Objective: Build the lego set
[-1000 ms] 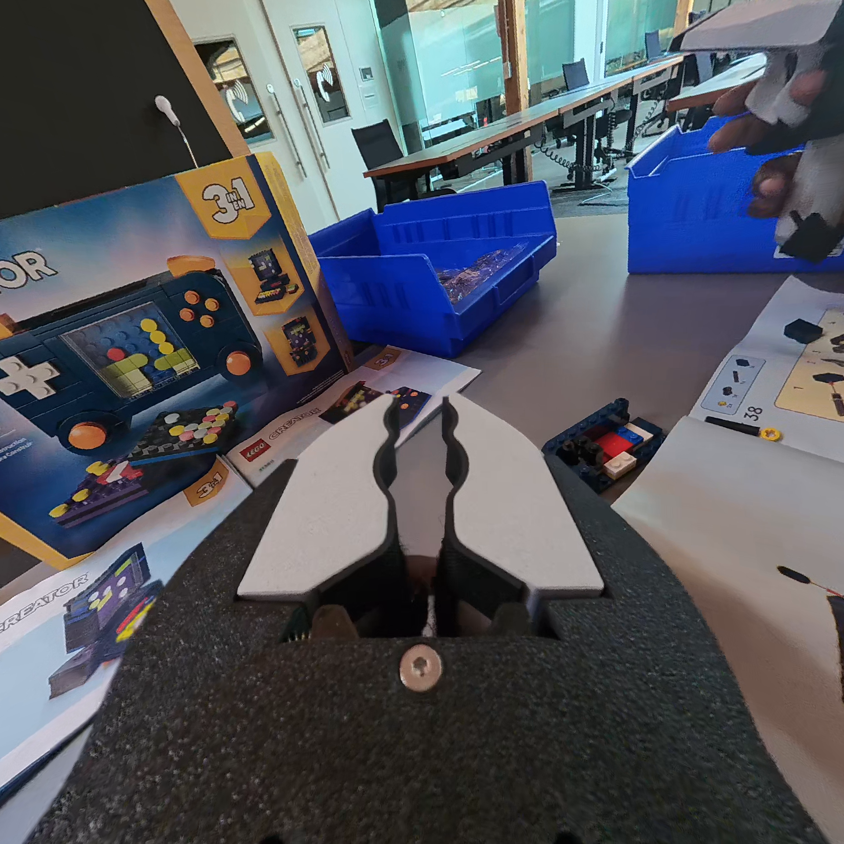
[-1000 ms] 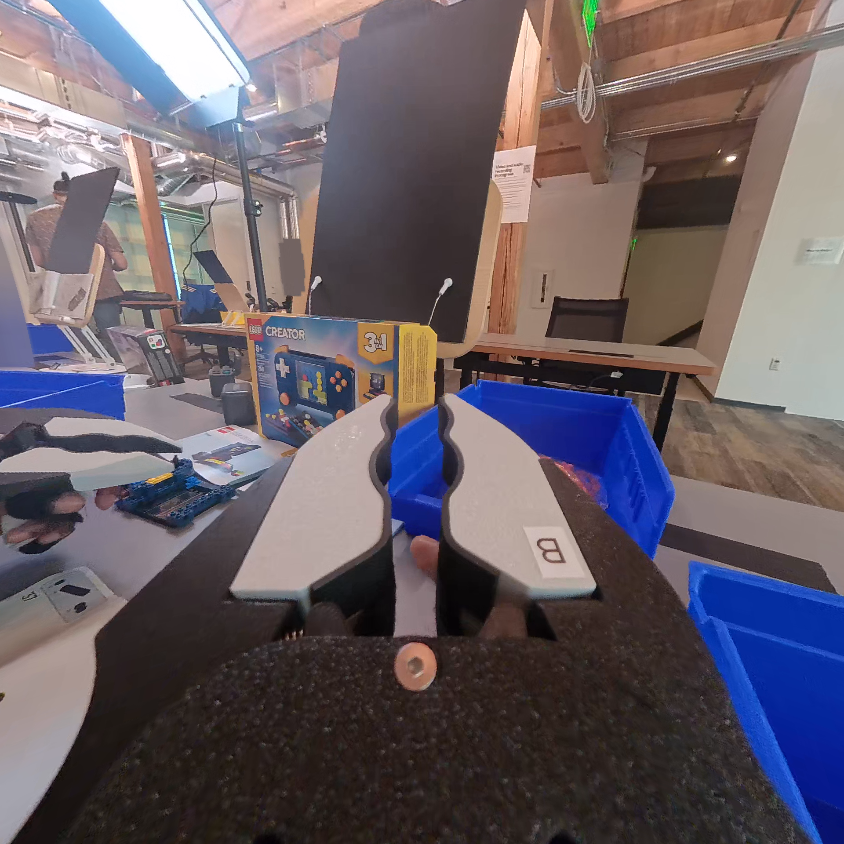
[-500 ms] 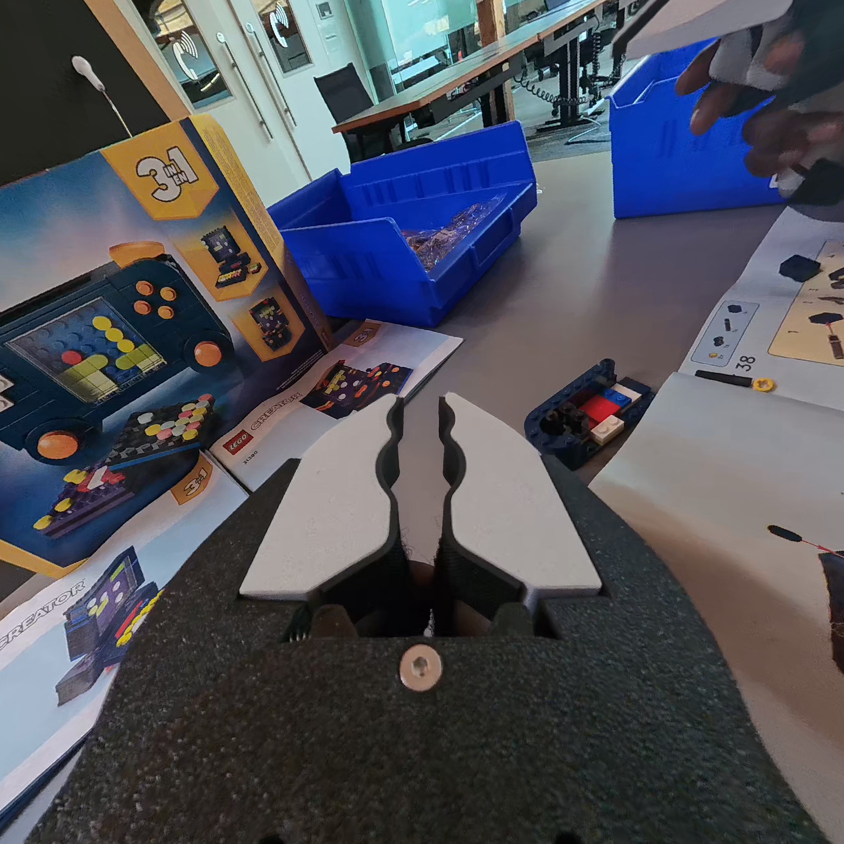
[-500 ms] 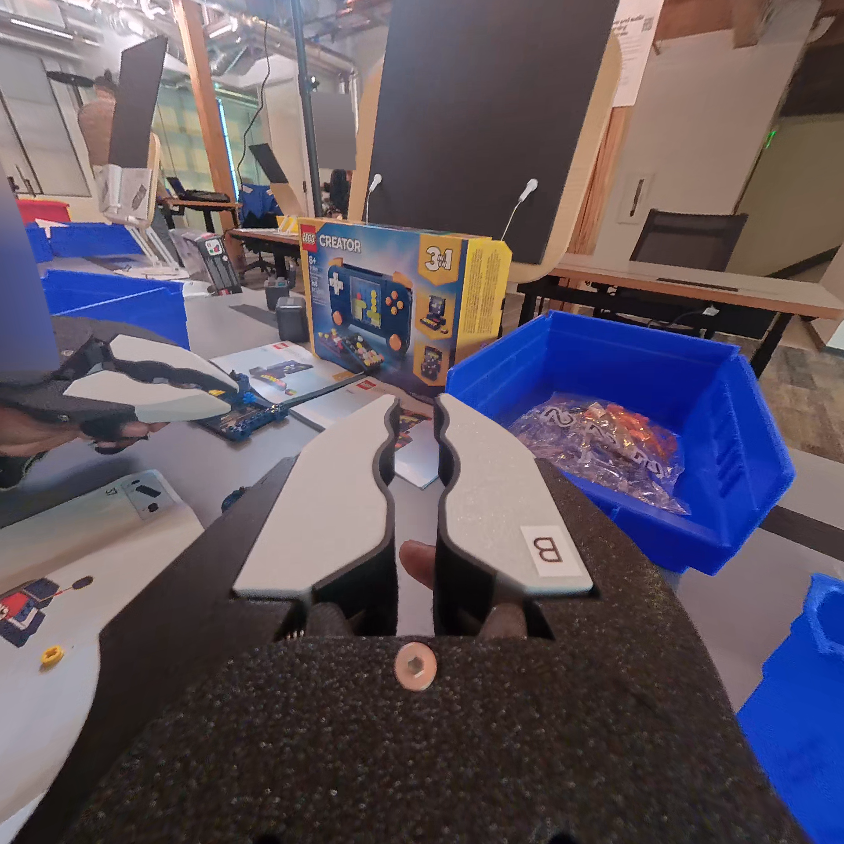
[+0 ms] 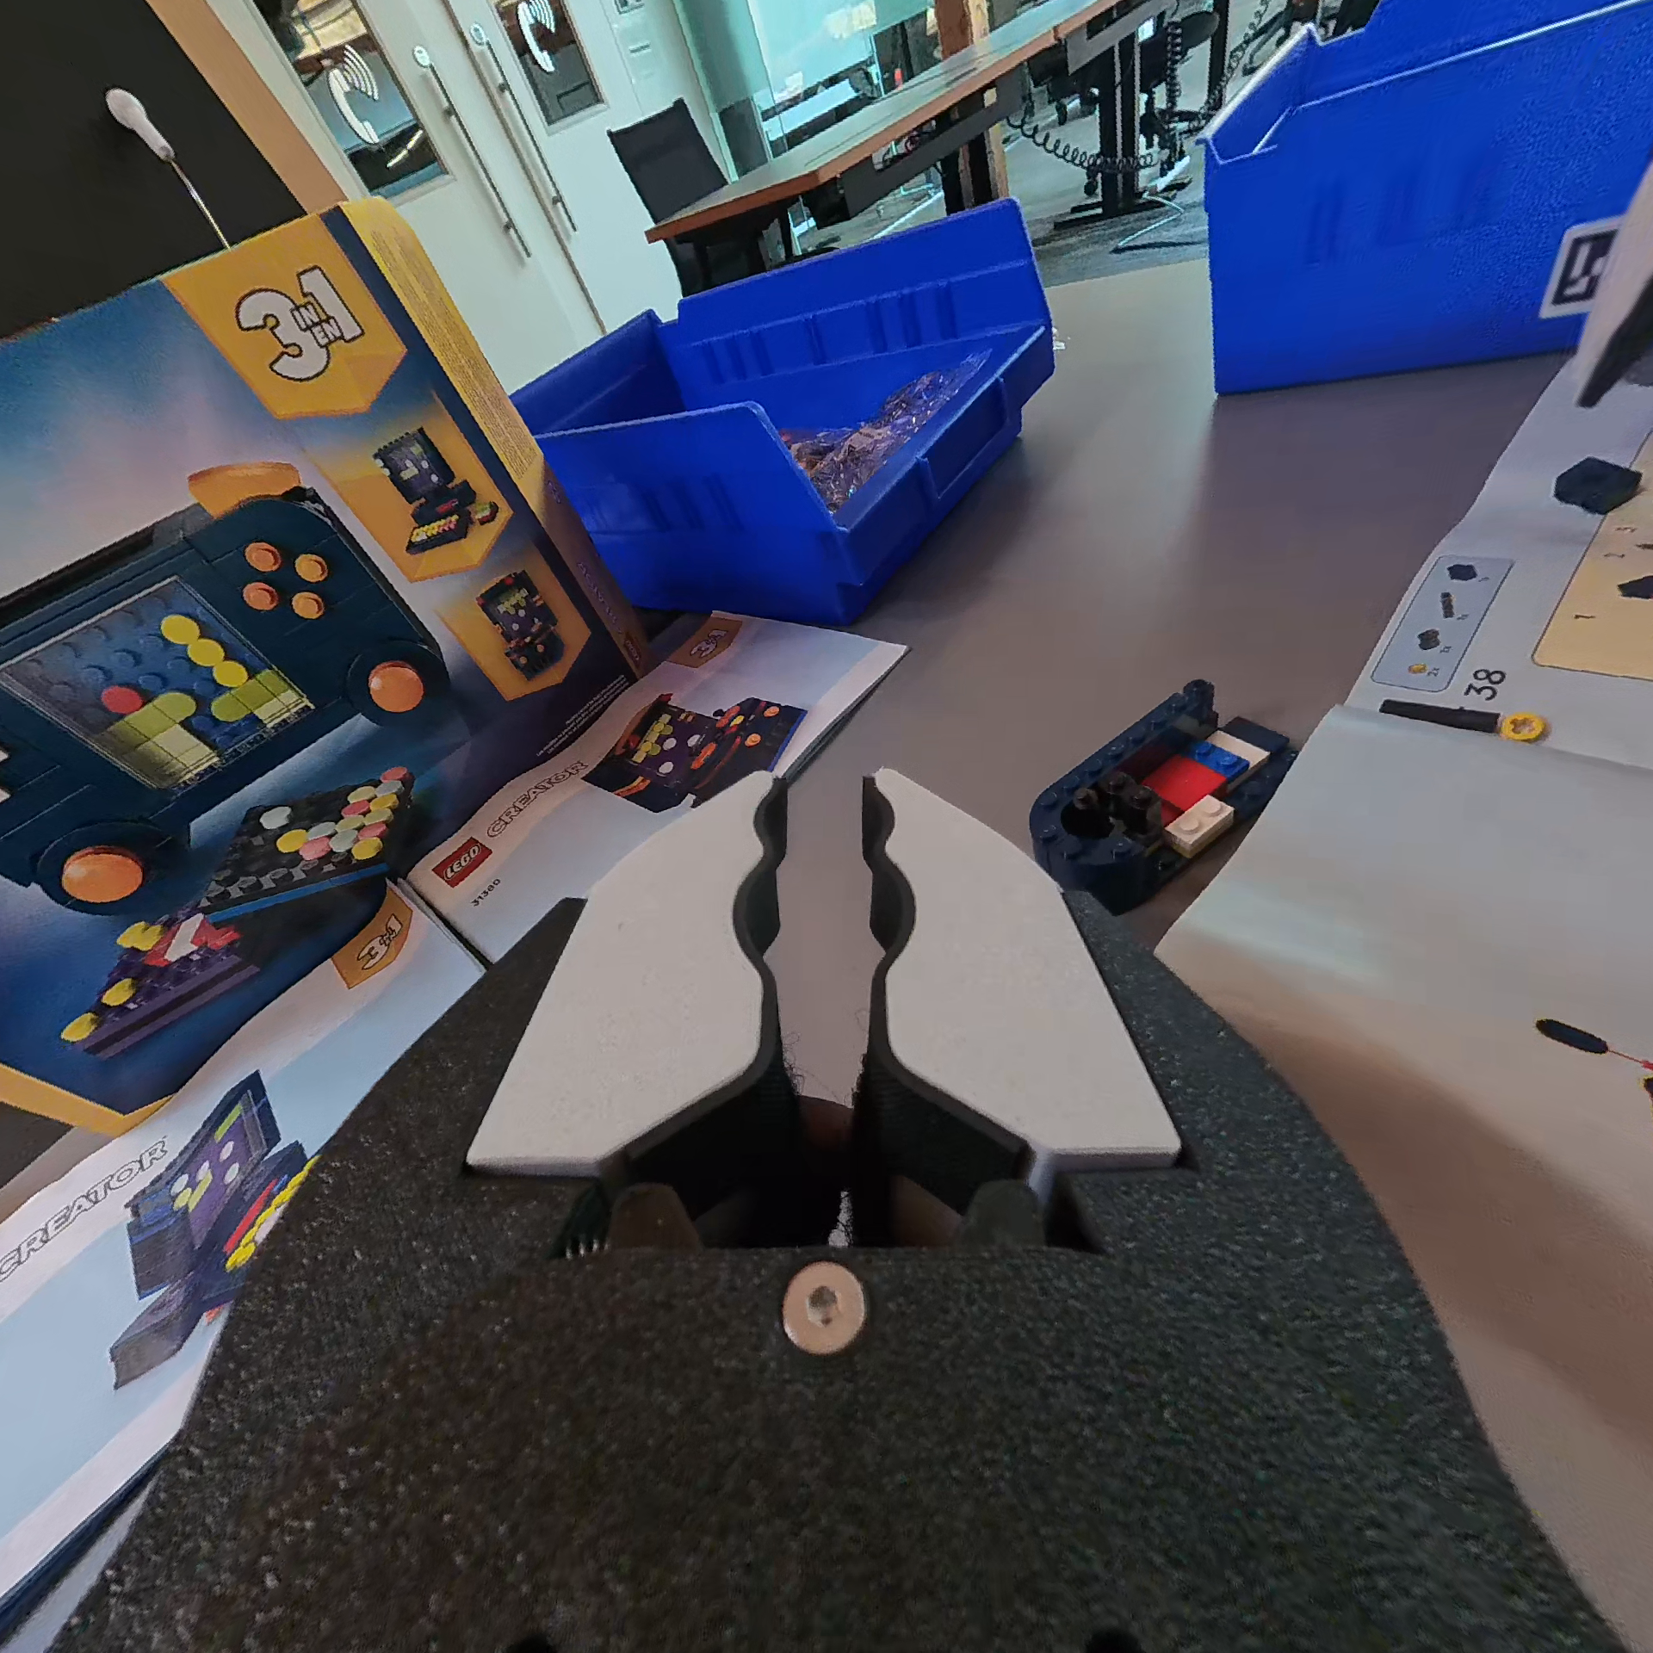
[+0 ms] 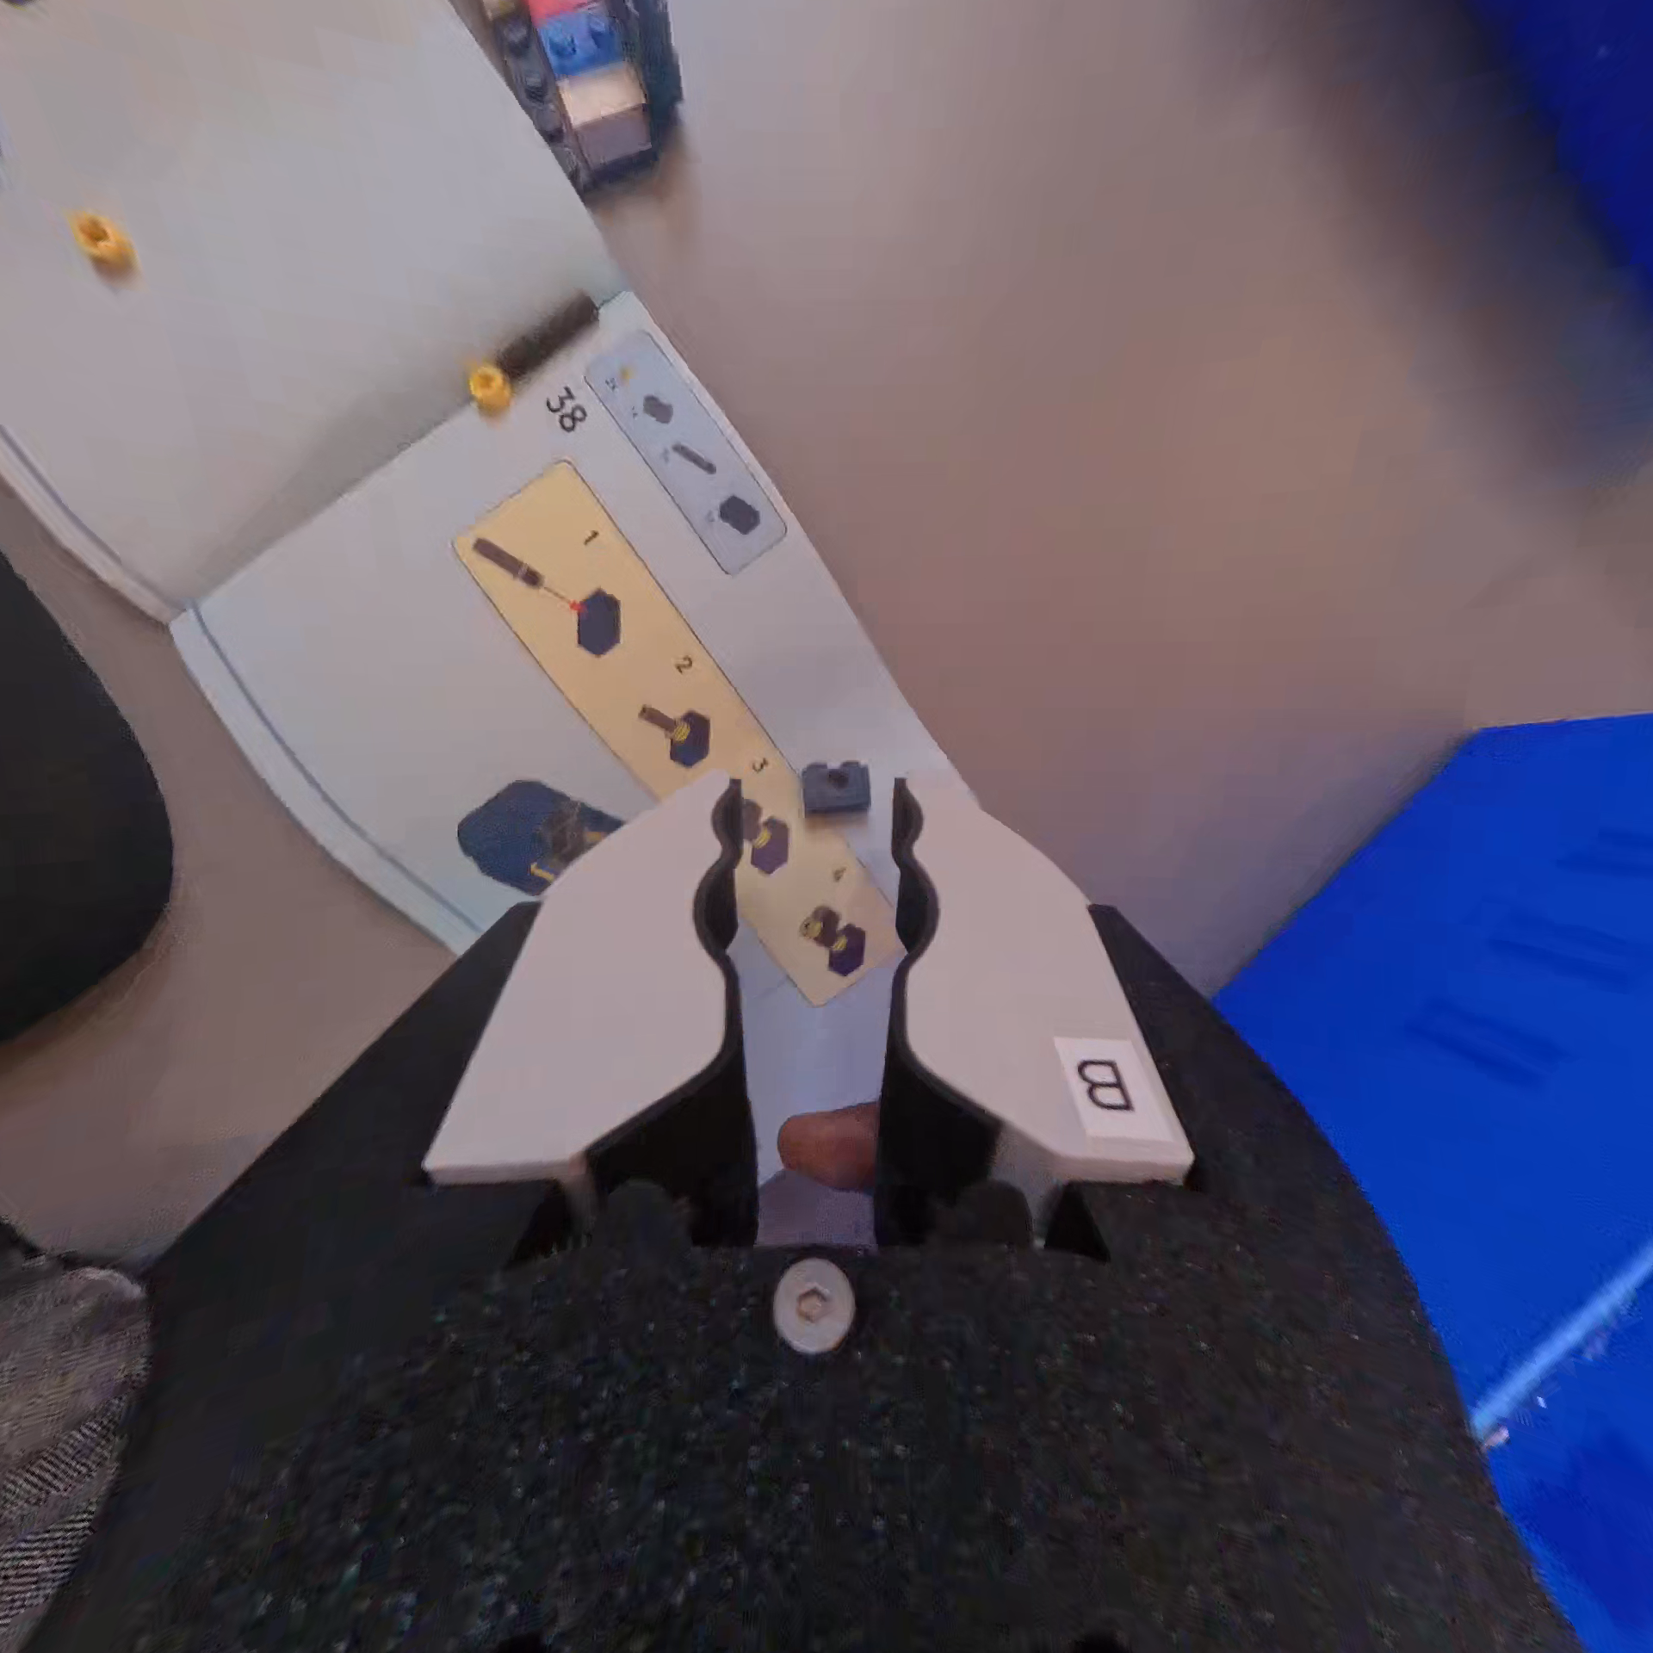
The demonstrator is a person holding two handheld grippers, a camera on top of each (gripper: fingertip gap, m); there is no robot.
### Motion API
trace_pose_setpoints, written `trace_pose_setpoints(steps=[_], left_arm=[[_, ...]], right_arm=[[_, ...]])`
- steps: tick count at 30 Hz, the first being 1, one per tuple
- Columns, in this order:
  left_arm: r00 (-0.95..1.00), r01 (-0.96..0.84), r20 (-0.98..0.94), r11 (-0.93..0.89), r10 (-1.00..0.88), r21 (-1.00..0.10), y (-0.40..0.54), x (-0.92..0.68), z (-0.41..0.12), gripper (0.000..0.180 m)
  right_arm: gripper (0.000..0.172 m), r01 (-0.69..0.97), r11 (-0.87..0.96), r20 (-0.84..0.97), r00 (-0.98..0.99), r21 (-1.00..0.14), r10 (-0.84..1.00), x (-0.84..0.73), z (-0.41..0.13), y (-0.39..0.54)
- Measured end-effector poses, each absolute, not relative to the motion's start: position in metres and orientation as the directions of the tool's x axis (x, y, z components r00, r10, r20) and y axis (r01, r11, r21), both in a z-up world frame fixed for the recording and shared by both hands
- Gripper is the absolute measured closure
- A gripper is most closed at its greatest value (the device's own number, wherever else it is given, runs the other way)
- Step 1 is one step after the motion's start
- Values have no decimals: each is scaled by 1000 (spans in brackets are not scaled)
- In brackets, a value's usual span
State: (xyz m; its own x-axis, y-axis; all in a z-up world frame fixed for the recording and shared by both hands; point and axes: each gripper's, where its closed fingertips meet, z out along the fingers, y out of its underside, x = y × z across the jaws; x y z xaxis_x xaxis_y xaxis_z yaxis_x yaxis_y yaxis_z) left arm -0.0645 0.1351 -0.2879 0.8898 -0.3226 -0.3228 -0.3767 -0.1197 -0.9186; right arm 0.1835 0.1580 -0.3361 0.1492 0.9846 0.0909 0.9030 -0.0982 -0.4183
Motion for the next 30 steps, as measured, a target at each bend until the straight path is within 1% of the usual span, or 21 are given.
trace_pose_setpoints(steps=[2, 3, 5, 6, 7, 9, 10, 11, 12, 13, 14, 15, 16, 17, 18, 19, 20, 21, 22, 26, 30], left_arm=[[888, -382, -329, -118, -321, -917, 135, -64, -288, 165], [888, -381, -329, -114, -320, -917, 135, -65, -287, 165], [890, -377, -327, -109, -318, -920, 135, -65, -286, 165], [890, -376, -326, -109, -318, -920, 135, -65, -286, 165], [890, -375, -324, -111, -320, -920, 135, -64, -286, 165], [887, -366, -314, -102, -338, -925, 134, -61, -285, 162], [886, -347, -298, -79, -356, -935, 132, -57, -281, 160], [888, -301, -263, -46, -378, -952, 130, -51, -274, 158], [888, -224, -200, -10, -414, -975, 126, -45, -264, 158], [880, -109, -101, 9, -465, -994, 121, -37, -253, 158], [843, 42, 38, -4, -536, -999, 114, -27, -240, 158], [760, 206, 195, -55, -620, -977, 106, -17, -228, 158], [636, 360, 353, -141, -686, -922, 98, -8, -217, 159], [484, 482, 492, -249, -724, -840, 91, 0, -208, 159], [317, 560, 586, -351, -746, -750, 83, 6, -199, 160], [158, 599, 637, -439, -754, -669, 75, 12, -191, 160], [39, 611, 671, -513, -741, -603, 69, 17, -186, 158], [-24, 599, 699, -570, -715, -562, 67, 22, -186, 158], [-51, 576, 712, -603, -700, -552, 64, 29, -188, 157], [-106, 480, 718, -668, -688, -569, 48, 53, -193, 153], [-148, 445, 725, -700, -672, -558, 43, 58, -195, 160]], right_arm=[[142, 904, -111, 52, 145, -413, 988, 179, -341, 156], [142, 914, -120, 51, 151, -387, 987, 182, -346, 157], [138, 934, -137, 74, 170, -329, 983, 191, -355, 162], [135, 938, -143, 81, 176, -316, 981, 192, -358, 164], [136, 940, -141, 78, 173, -311, 982, 191, -361, 165], [155, 932, -106, 66, 137, -346, 988, 185, -360, 164], [155, 933, -85, 76, 119, -351, 990, 184, -359, 164], [155, 920, -56, 105, 104, -388, 989, 179, -353, 167], [155, 878, -1, 147, 81, -478, 986, 167, -340, 170], [155, 794, 82, 195, 47, -602, 980, 150, -319, 170], [155, 660, 191, 269, 17, -727, 963, 131, -290, 168], [155, 482, 305, 349, 3, -821, 937, 114, -257, 160], [155, 282, 401, 411, -24, -872, 911, 99, -227, 143], [155, 76, 461, 458, -49, -884, 887, 89, -202, 121], [155, -109, 475, 483, -69, -873, 873, 82, -183, 100], [155, -238, 451, 484, -103, -860, 869, 77, -174, 82], [156, -305, 417, 471, -130, -856, 872, 71, -170, 70], [156, -331, 403, 470, -157, -853, 868, 65, -171, 61], [156, -330, 409, 479, -166, -851, 862, 59, -174, 56], [155, -301, 444, 510, -193, -844, 838, 45, -186, 44], [155, -298, 460, 527, -204, -836, 825, 41, -190, 39]])
